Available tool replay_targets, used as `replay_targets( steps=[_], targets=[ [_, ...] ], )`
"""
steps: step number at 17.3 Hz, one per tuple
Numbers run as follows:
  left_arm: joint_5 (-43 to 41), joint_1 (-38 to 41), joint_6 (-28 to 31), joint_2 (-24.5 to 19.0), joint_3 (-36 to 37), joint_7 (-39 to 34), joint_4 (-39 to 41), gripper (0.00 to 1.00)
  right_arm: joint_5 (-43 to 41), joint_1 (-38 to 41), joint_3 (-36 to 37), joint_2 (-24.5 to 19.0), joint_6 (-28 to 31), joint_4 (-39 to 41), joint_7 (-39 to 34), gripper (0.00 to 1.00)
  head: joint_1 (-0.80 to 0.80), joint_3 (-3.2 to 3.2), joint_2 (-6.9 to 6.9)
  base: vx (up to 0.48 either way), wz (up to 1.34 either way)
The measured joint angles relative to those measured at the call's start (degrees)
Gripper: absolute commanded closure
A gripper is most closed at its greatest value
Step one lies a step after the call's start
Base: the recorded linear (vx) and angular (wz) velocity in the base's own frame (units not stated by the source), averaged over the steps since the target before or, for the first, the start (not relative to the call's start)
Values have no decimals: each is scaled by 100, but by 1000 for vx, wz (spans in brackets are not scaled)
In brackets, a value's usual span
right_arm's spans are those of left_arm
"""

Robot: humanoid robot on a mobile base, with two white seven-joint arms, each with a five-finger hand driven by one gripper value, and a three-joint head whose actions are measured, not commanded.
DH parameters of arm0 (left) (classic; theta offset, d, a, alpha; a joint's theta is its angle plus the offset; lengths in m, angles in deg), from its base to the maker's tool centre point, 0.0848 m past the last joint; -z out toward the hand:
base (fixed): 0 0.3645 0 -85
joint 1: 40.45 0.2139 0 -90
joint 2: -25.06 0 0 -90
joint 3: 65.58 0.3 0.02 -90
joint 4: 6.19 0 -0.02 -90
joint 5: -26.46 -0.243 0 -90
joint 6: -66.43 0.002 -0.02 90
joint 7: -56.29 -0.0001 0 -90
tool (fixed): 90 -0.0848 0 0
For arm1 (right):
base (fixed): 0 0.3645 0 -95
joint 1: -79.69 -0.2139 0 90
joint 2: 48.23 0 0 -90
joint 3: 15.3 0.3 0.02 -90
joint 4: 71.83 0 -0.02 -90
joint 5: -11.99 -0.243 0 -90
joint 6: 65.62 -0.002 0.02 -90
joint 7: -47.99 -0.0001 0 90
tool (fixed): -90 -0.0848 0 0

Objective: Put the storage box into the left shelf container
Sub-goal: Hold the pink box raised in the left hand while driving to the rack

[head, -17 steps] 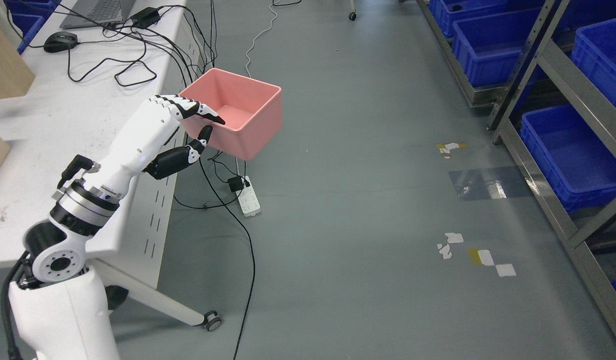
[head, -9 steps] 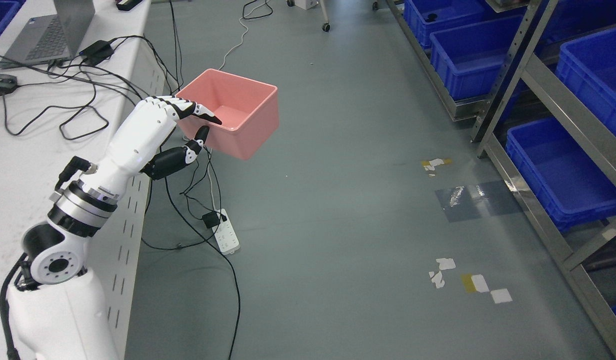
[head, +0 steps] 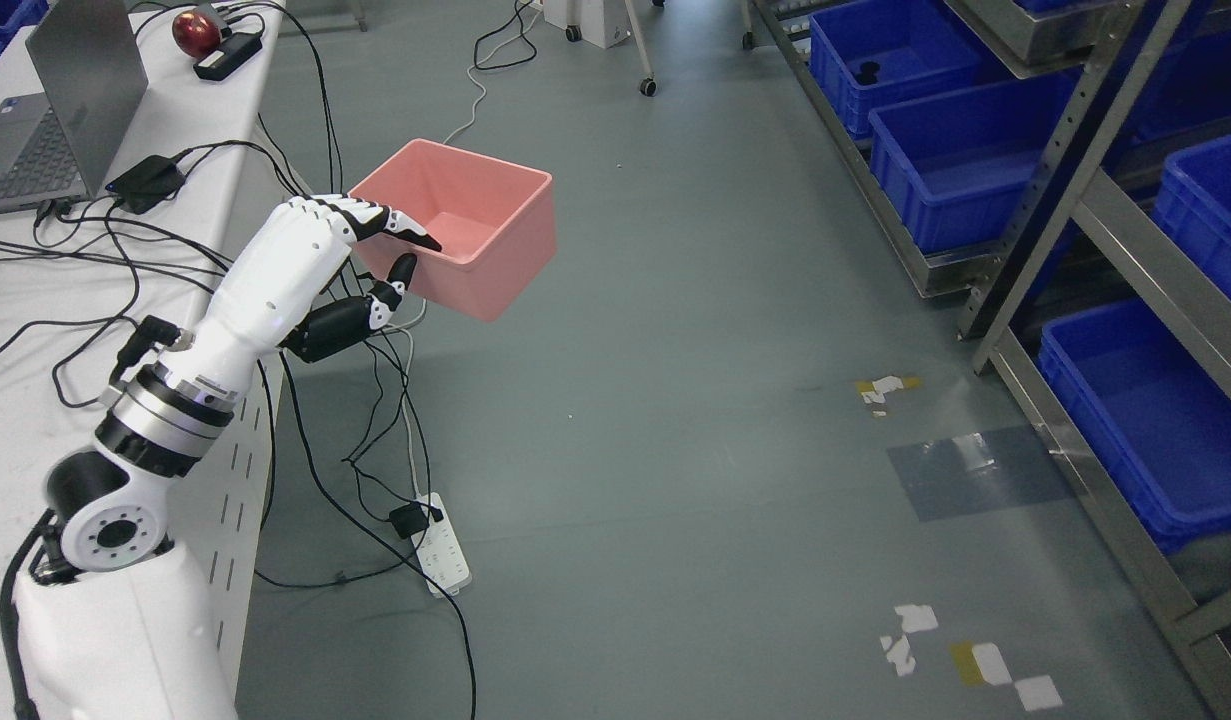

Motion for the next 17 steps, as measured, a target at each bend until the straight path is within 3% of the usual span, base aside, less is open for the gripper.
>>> replay_targets(
  steps=[17],
  targets=[
    [3,-224,0,2,394,-2,-1,99,0,-1,0,0,0,0,0,0,0,0,0,375,104]
  ],
)
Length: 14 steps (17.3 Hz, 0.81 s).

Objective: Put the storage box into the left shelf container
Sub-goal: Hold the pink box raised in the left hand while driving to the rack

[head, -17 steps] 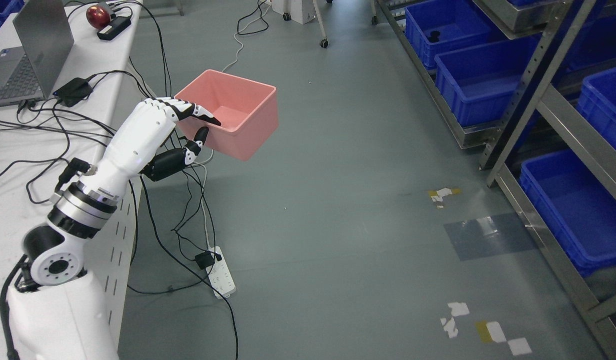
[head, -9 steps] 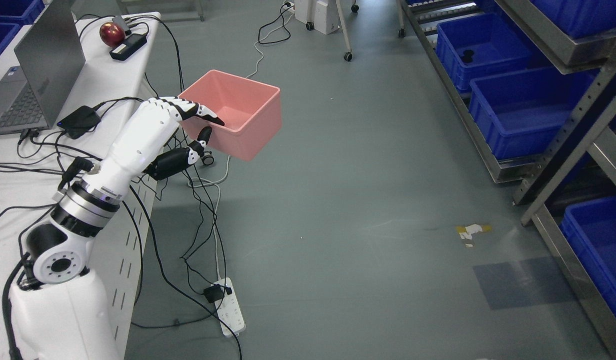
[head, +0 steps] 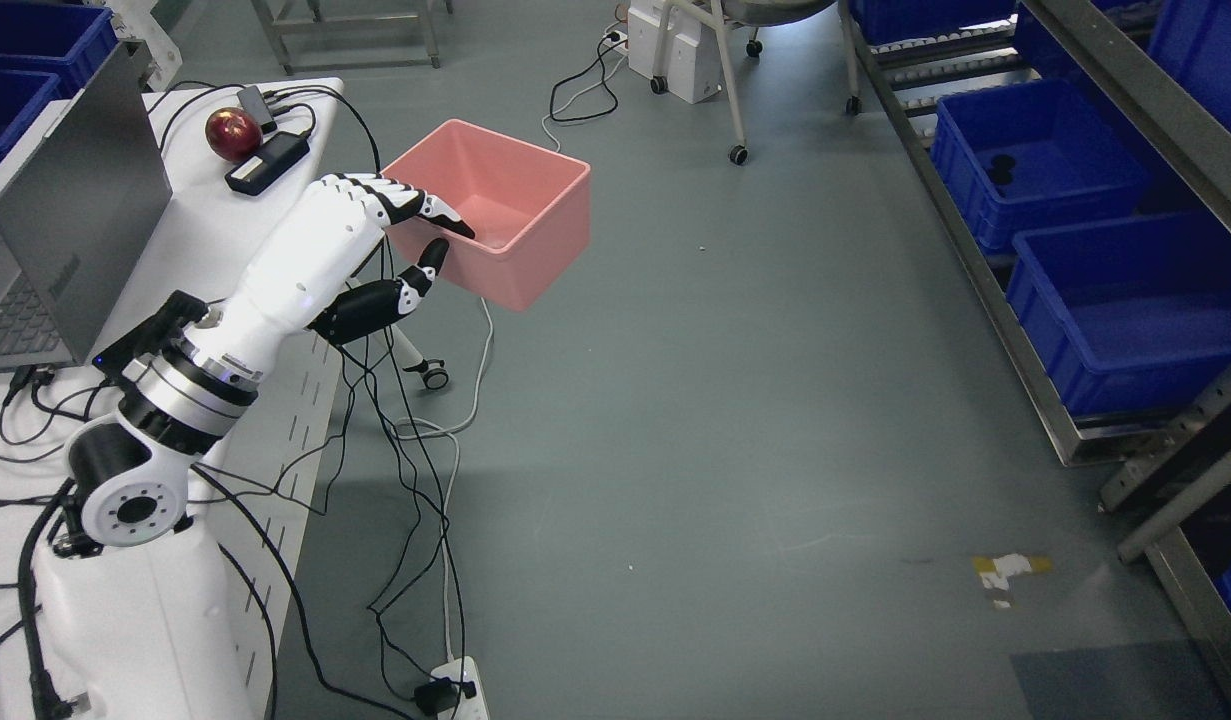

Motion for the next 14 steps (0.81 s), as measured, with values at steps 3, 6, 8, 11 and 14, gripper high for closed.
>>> replay_targets(
  steps=[3,6,8,11,14],
  targets=[
    [0,-33,0,0,95,0,1,99,0,0,0,0,0,0,0,0,0,0,0,301,135],
    [0,-47,0,0,171,0,1,99,0,0,0,0,0,0,0,0,0,0,0,302,35],
    [-1,-50,0,1,205,0,1,99,0,0,0,0,0,0,0,0,0,0,0,263,1],
    [-1,-55,0,0,249,0,1,99,0,0,0,0,0,0,-3,0,0,0,0,254,3],
    [-1,-55,0,0,281,0,0,99,0,-1,0,0,0,0,-5,0,0,0,0,212,-130]
  ],
)
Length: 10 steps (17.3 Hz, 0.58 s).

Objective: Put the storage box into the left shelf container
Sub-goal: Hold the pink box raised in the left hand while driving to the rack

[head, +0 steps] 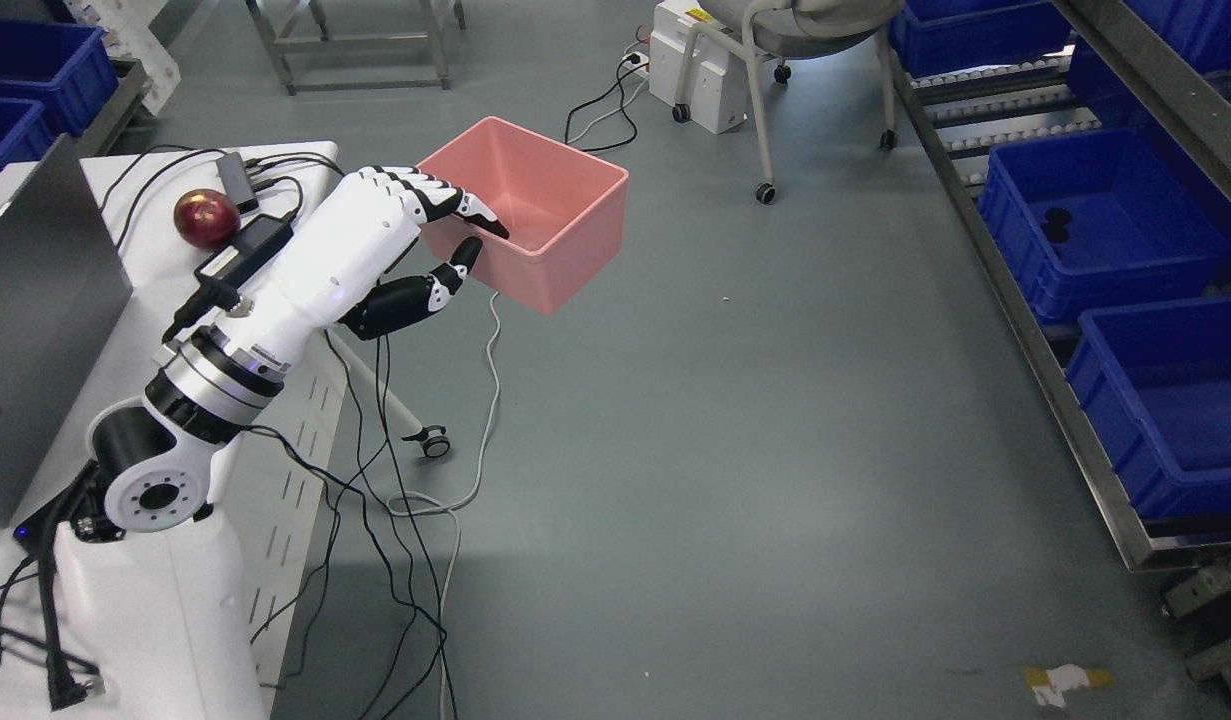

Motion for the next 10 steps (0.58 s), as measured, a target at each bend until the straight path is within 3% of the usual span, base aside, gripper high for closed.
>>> replay_targets(
  steps=[5,10],
  targets=[
    [0,2,0,0,41,-5,0,98,0,0,0,0,0,0,-4,0,0,0,0,174,-516],
    [0,9,0,0,86,-8,-1,98,0,1,0,0,0,0,-3,0,0,0,0,106,-965]
  ],
)
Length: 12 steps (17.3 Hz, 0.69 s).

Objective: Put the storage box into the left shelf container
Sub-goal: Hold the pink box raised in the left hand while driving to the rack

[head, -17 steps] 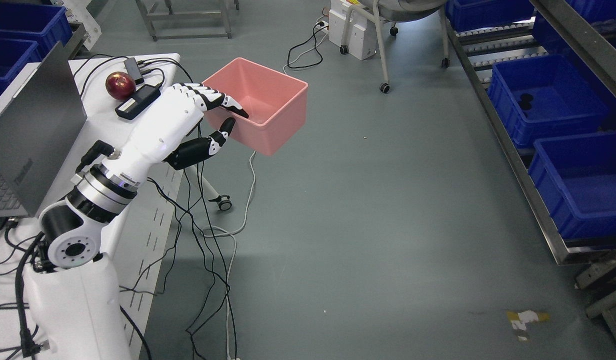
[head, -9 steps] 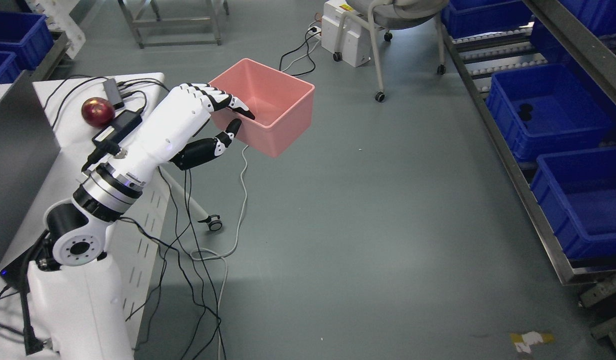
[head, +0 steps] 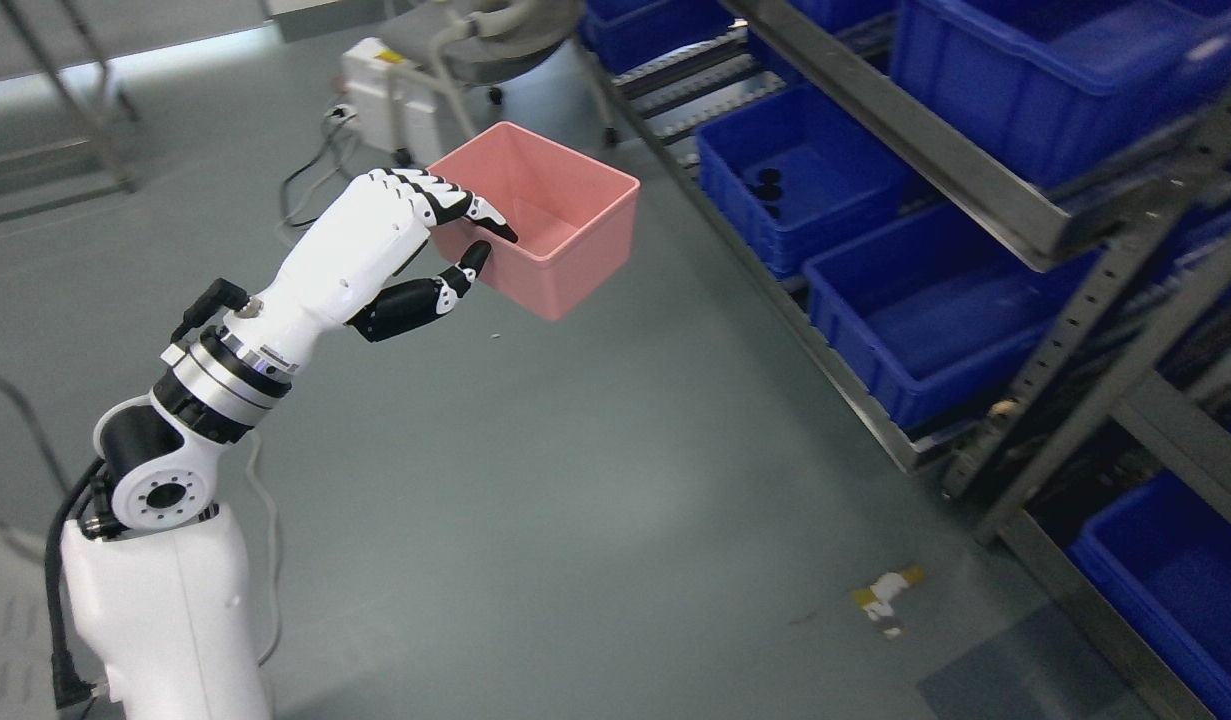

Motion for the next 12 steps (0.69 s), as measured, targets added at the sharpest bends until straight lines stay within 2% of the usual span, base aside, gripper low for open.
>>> replay_targets(
  steps=[12],
  targets=[
    [6,-3,0,0,264,-43,-5,98,0,1,0,0,0,0,9,0,0,0,0,54,-1085]
  ],
)
